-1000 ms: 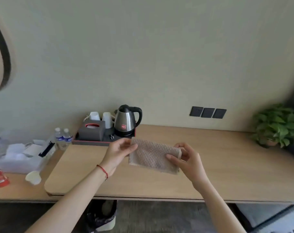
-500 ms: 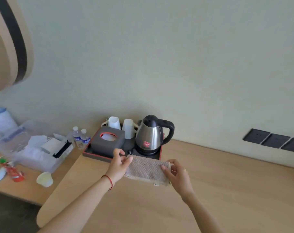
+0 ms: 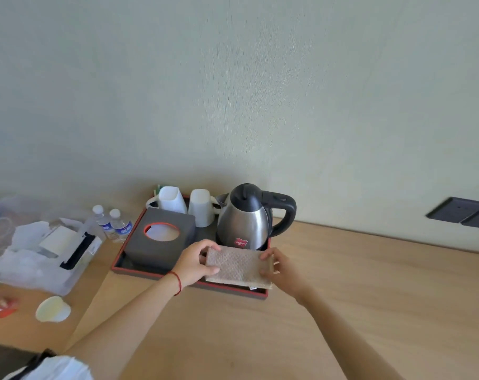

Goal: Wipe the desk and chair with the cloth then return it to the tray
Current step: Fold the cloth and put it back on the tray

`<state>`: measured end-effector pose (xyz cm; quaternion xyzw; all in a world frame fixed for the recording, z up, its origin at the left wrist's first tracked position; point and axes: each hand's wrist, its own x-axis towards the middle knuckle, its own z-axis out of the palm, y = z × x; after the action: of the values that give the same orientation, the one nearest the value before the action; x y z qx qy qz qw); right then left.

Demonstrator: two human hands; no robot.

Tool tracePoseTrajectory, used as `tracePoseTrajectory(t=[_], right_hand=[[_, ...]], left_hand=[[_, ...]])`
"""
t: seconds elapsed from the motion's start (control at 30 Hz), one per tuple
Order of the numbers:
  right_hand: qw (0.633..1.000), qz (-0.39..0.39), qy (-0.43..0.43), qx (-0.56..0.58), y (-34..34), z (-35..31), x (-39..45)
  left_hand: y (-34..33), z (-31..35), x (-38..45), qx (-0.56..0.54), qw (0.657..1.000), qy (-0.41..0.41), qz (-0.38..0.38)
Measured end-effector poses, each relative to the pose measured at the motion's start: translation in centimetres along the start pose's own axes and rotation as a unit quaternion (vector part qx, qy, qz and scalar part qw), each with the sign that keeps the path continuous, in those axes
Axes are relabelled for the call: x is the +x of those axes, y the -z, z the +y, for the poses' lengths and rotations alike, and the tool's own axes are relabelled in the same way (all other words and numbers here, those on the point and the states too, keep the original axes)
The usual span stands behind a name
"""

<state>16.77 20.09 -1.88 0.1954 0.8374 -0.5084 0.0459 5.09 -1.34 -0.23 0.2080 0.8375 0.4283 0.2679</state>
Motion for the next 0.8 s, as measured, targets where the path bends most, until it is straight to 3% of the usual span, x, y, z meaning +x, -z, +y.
tracePoseTrajectory(t=[0.13, 0.57, 0.8], right_hand=[[0.991, 0.006, -0.021, -0.135, -1.5, 1.4, 2.2], [0.962, 0.045, -0.011, -0.271, -4.3, 2.9, 2.9], [0.912, 0.069, 0.063, -0.4, -4.0, 2.7, 2.3]], left_hand=[[-1.7, -1.1, 2.2, 0.109, 0.994, -0.008, 0.015], [-2.5, -3.4, 4.3, 0.297, 0.952, -0.019, -0.068], [-3.2, -2.7, 4.1, 0.395, 0.918, -0.027, 0.007]])
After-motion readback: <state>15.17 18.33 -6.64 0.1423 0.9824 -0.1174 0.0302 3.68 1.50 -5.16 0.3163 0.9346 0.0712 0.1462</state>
